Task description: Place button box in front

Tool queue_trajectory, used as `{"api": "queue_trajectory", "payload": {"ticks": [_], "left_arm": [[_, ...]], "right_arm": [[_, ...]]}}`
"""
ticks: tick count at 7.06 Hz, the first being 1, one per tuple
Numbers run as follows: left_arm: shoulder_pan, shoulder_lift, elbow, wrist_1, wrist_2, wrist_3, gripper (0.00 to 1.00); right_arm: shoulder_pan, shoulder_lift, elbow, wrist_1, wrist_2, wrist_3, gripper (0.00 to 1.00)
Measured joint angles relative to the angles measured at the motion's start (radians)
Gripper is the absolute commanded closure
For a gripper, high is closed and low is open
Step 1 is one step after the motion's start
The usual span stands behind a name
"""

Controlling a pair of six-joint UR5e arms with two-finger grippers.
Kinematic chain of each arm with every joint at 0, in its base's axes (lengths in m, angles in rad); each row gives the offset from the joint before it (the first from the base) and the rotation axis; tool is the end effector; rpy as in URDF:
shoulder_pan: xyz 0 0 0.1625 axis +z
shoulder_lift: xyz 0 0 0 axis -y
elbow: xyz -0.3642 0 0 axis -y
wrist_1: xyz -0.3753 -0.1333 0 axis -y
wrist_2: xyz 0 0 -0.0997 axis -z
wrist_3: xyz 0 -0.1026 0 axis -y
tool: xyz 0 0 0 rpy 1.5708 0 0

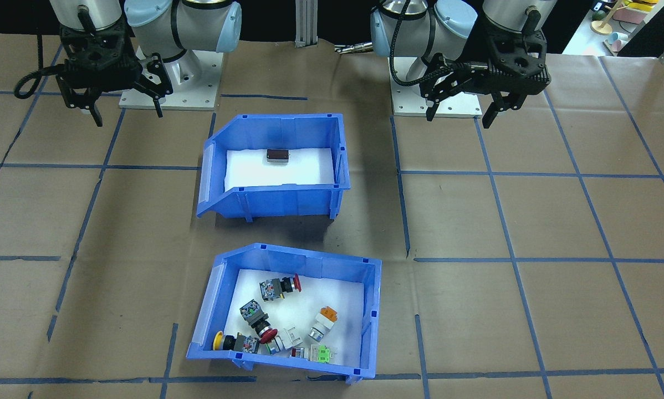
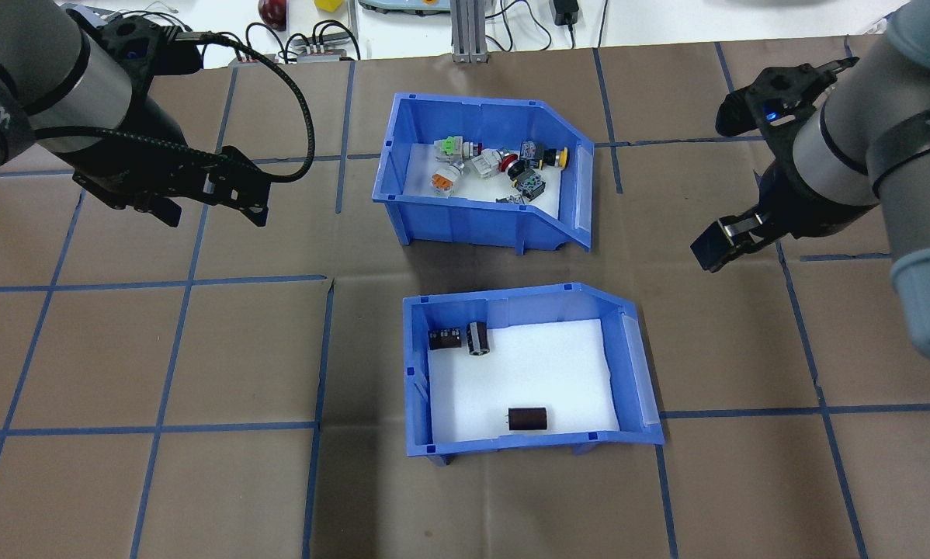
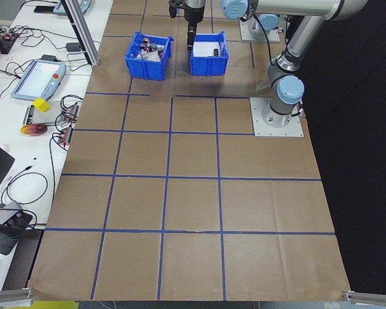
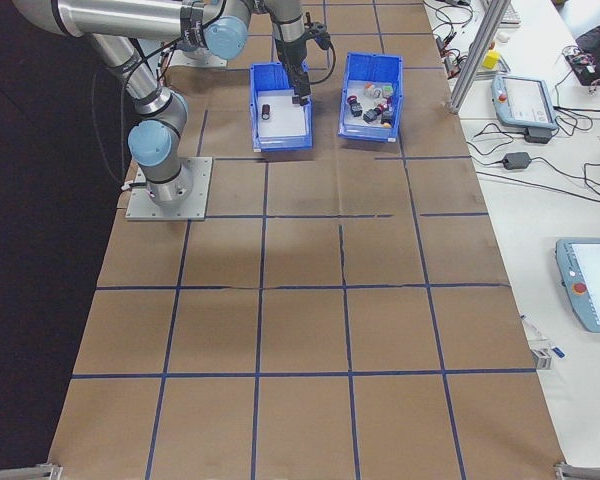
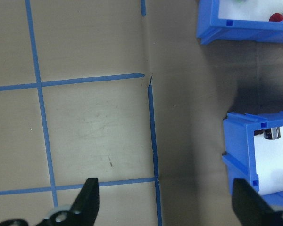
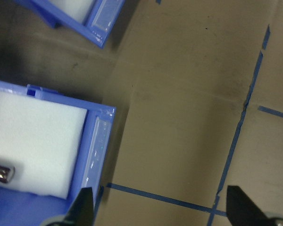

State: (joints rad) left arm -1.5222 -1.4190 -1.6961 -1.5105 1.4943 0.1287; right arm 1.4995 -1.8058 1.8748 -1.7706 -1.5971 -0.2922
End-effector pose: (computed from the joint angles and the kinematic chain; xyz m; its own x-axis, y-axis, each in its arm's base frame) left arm -0.1202 -0.4346 0.4392 -0.9942 0.0862 0.0644 0.0799 0.9922 -0.0957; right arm 0.1016 -0.4101 0.4021 -0.9750 -0.2134 0.0625 -0.2195 0.9685 -0.1174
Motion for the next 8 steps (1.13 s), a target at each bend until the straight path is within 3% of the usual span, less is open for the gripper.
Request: {"api": "queue_trajectory", "payload": {"ticks": [2, 4, 8], "left_arm": [[0.002, -0.026, 0.010, 0.005, 0.012, 0.014, 0.02], [0.001, -0.042, 0.011, 0.008, 0.057, 0.026, 0.02], [0.000, -0.046, 0.012, 0.014, 0.073, 0.030, 0.02]], "right_arm": [[0.004, 0.085, -0.086, 0.018, 0.047, 0.209, 0.00], [0.016, 0.136, -0.139, 0.050, 0.048, 0.269, 0.00], [0.028, 0.197, -0.225, 0.148, 0.052, 0.334, 0.00]]}}
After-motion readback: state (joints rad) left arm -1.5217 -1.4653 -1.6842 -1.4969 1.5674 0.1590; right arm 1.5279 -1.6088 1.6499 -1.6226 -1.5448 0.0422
